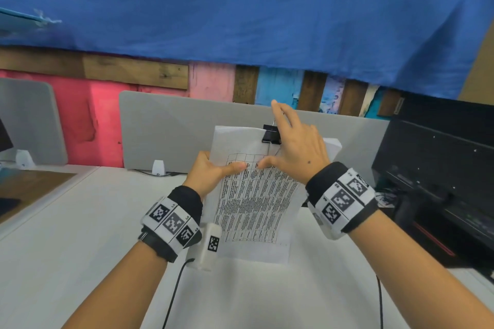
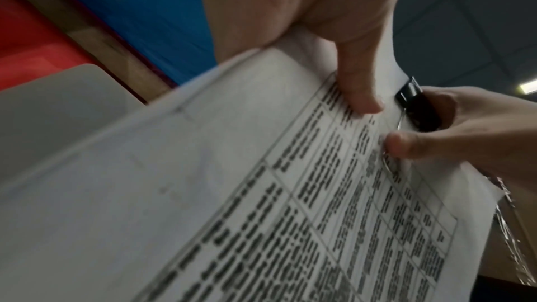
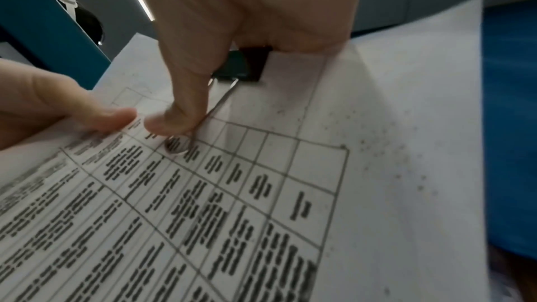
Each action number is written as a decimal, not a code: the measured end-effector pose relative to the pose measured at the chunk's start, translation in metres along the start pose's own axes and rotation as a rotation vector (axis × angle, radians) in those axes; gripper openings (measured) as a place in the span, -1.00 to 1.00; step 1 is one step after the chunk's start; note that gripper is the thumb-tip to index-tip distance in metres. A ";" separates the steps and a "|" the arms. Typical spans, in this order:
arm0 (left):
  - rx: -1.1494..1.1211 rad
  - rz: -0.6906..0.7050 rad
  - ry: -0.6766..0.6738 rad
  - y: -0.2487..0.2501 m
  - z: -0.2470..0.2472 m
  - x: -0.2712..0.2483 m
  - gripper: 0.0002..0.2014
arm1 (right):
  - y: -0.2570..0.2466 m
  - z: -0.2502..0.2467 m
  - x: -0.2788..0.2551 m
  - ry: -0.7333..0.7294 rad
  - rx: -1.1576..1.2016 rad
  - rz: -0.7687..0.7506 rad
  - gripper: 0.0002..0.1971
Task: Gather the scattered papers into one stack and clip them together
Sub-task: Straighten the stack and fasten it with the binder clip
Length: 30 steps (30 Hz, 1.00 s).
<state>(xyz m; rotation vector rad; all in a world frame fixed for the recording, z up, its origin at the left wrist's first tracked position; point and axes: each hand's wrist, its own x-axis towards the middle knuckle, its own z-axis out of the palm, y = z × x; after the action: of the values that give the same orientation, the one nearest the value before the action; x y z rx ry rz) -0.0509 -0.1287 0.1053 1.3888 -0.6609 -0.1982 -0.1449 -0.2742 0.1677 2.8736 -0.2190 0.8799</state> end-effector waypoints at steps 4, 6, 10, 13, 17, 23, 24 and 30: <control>0.000 0.018 0.003 -0.003 0.000 0.000 -0.81 | -0.002 -0.008 -0.004 0.024 0.005 -0.100 -0.28; 0.002 0.033 -0.012 -0.002 0.001 -0.001 -0.83 | -0.002 -0.016 0.000 -0.034 -0.001 -0.149 -0.43; -0.001 0.038 -0.015 -0.004 0.001 -0.003 -0.84 | -0.001 -0.031 0.015 -0.288 0.037 -0.144 -0.64; 0.004 0.037 -0.025 -0.004 0.001 -0.004 -0.82 | 0.000 -0.039 0.023 -0.409 0.051 -0.142 -0.76; 0.015 0.040 -0.032 -0.004 0.001 -0.005 -0.82 | 0.002 -0.037 0.028 -0.446 0.084 -0.133 -0.69; -0.010 0.039 0.003 0.000 0.001 -0.004 -0.84 | 0.002 -0.029 0.020 -0.298 0.272 -0.115 -0.73; -0.014 0.037 0.011 -0.001 0.000 -0.003 -0.84 | 0.004 -0.028 0.016 -0.227 0.287 -0.115 -0.82; -0.025 0.100 0.059 0.003 0.001 -0.008 -0.81 | 0.008 -0.018 -0.006 0.185 0.374 0.033 -0.70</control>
<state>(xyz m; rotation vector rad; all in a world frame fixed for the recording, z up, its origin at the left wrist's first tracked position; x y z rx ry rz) -0.0588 -0.1247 0.1057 1.3292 -0.6744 -0.0856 -0.1609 -0.2786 0.1795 3.0990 -0.0893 1.3108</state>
